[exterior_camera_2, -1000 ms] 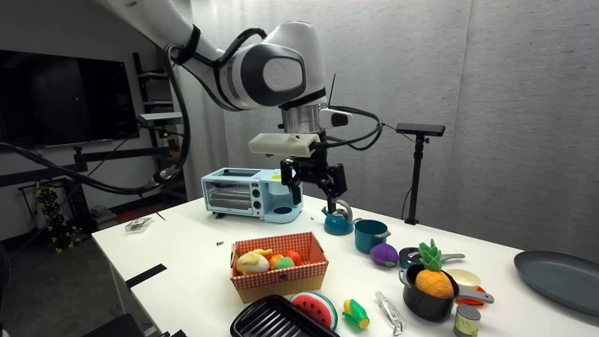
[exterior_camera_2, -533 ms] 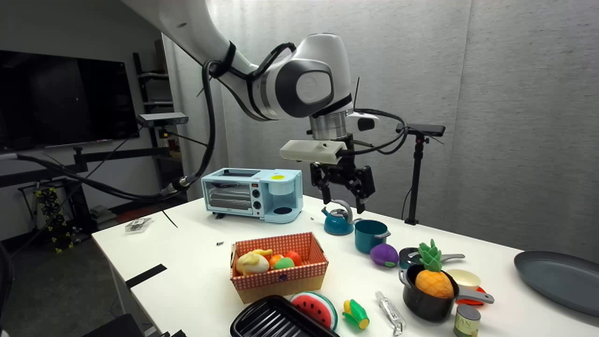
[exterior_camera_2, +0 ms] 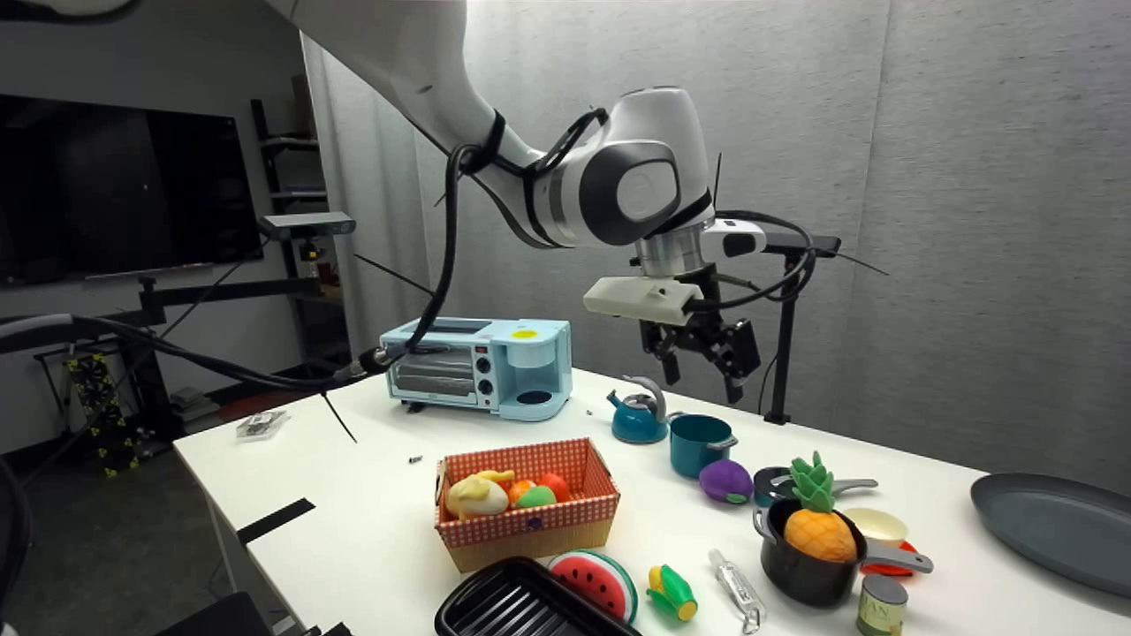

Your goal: Take the pineapple plushie from the black pot and put it in the blue pot

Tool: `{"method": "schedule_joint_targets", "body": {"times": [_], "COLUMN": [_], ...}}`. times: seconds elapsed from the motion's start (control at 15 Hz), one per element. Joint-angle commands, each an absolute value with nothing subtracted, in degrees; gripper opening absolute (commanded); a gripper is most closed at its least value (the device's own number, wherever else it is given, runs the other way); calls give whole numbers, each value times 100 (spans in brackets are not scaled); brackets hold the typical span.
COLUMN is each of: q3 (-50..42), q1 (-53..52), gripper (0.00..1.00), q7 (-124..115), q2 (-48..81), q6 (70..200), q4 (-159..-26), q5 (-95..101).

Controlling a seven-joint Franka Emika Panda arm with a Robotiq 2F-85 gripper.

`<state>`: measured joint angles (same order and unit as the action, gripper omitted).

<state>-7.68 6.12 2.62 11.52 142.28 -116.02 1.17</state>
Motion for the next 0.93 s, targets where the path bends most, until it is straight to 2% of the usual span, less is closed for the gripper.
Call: {"method": "schedule_joint_targets", "body": {"times": [0.0, 0.87], "q3": [-790, -814], "q1": [756, 959], "gripper": [100, 100], "q7": [1, -431], "q2": [1654, 2977], "q6": [14363, 14359], "q4": [-11051, -9660], "q5": [-66, -289]}}
